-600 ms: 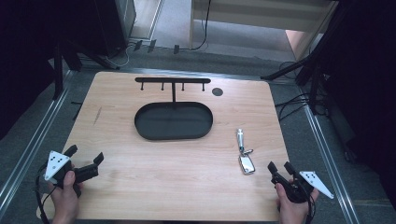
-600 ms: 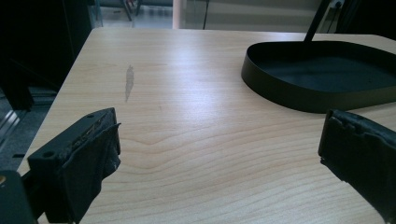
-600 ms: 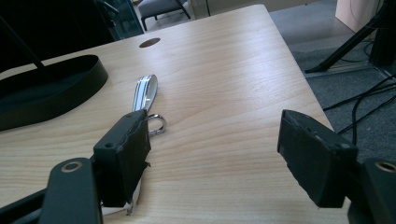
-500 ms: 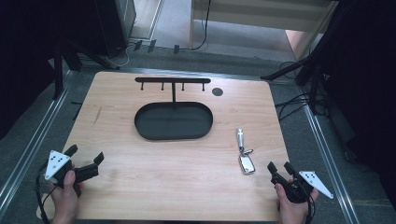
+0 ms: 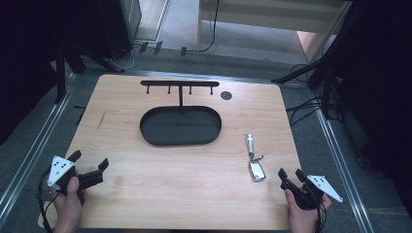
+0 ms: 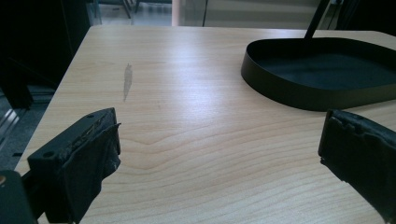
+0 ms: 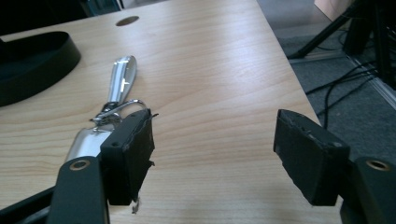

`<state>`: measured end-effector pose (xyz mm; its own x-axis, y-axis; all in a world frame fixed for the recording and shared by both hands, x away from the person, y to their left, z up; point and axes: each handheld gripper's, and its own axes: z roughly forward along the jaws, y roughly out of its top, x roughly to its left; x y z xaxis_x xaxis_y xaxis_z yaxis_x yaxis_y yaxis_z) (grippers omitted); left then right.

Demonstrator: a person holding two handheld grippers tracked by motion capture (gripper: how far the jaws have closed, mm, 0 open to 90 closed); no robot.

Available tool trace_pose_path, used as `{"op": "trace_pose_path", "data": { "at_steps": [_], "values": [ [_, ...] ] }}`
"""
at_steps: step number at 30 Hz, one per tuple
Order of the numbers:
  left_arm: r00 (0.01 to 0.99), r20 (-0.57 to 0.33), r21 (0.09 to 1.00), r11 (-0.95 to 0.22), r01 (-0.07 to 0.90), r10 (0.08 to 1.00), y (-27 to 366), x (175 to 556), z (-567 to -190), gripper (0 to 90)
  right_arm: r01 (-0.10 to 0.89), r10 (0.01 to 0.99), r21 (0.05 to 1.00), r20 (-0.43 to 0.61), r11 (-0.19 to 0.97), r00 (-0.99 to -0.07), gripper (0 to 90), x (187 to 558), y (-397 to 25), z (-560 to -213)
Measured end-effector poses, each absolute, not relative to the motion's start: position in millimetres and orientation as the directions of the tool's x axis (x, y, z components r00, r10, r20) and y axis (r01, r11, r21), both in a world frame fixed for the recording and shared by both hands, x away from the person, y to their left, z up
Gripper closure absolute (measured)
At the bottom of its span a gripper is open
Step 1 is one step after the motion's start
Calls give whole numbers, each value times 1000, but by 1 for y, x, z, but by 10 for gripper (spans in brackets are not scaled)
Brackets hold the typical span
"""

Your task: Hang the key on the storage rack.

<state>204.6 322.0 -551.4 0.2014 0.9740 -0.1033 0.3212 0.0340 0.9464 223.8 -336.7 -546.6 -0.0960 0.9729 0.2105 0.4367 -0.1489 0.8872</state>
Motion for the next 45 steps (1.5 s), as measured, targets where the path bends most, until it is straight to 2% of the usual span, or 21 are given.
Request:
{"op": "trace_pose_path", "data": {
  "at_steps": [11, 22, 37, 45],
  "values": [
    [210, -137, 946, 65, 319, 968, 325, 205, -552, 0, 508, 992, 858, 118, -80, -45, 324, 236, -335, -540],
    [209, -151, 942, 77, 327, 966, 326, 207, -552, 0, 589, 996, 805, -20, 69, -91, 347, 259, -326, -509],
    [209, -157, 943, 84, 322, 965, 327, 207, -552, 0, 687, 983, 703, -101, 181, -155, 348, 299, -310, -491],
    [209, -158, 943, 85, 321, 965, 328, 206, -552, 0, 750, 982, 634, -123, 189, -143, 341, 315, -315, -484]
  ]
}}
